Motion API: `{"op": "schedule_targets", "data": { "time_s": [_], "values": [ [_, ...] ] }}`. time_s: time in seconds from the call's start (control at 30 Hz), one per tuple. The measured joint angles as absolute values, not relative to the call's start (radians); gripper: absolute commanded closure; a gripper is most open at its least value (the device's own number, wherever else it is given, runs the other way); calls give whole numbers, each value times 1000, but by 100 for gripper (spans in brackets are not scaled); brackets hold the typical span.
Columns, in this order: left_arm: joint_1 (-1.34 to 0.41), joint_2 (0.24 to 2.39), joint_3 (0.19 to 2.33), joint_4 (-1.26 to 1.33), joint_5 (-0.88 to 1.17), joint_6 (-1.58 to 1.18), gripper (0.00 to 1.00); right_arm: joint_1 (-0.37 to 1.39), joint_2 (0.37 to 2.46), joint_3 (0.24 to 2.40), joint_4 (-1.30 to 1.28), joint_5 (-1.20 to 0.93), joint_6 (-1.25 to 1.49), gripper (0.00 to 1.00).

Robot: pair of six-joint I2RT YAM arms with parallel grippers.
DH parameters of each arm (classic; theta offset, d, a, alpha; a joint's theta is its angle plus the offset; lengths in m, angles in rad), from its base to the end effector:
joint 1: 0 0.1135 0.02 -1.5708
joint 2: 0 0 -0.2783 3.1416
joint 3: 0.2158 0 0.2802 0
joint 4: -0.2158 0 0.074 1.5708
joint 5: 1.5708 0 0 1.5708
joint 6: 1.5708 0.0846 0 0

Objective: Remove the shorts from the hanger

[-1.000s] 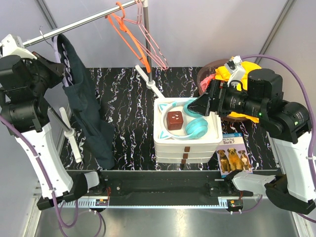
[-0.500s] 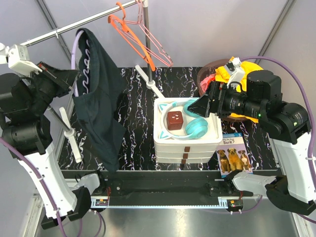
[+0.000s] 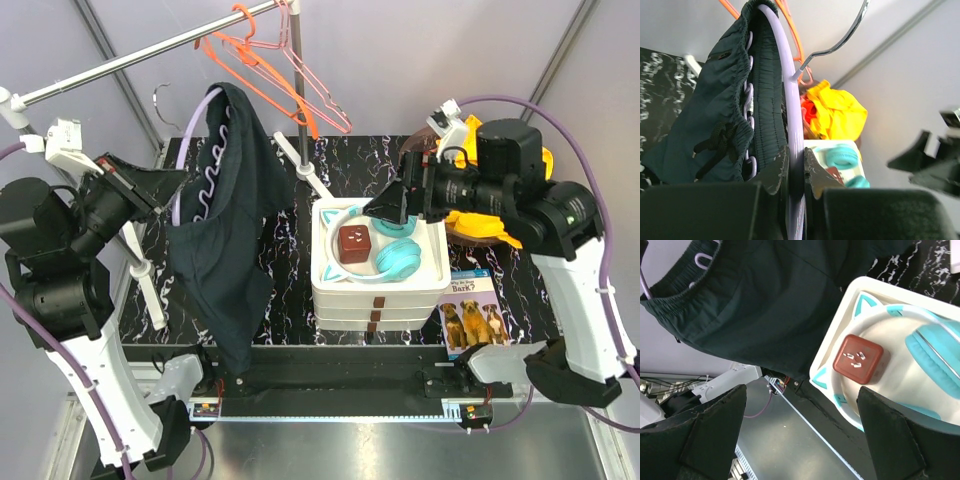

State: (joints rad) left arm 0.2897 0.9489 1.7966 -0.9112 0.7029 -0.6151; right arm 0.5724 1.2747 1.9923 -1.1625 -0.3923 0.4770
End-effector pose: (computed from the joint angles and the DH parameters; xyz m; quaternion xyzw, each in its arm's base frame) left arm 0.1424 -0.0146 0.5758 -0.0874 0.7187 -0.3518 0.5933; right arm 0.1867 0.1588 0.5394 -0.1434 0.8236 0.4049 0.3705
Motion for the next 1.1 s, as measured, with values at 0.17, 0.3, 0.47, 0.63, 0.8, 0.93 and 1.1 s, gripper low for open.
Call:
{"op": "schedule_targets", "data": {
  "time_s": [0.17, 0.3, 0.47, 0.63, 0.8, 0.93, 1.1],
  "values": [
    [290, 923, 1768, -901, 791, -626, 100, 572, 1365, 2075, -1147, -431, 467, 0],
    [290, 918, 1757, -896, 852, -626, 100, 572, 1436, 2151, -1128, -446, 469, 0],
    [290, 918, 1756, -893, 920, -626, 100, 583, 1532, 2265, -1097, -456, 495, 0],
    [290, 918, 1754, -879, 970, -630, 100, 643, 1682, 2466, -1087, -421, 530, 3],
    [289, 916, 1742, -859, 999, -639, 100, 709, 1809, 2584, -1061, -377, 568, 15],
    [279, 910, 1723, -843, 1011, -649, 100, 727, 1868, 2593, -1023, -353, 598, 18],
    [260, 903, 1706, -834, 1025, -653, 100, 730, 1912, 2593, -975, -303, 608, 20]
  ]
}}
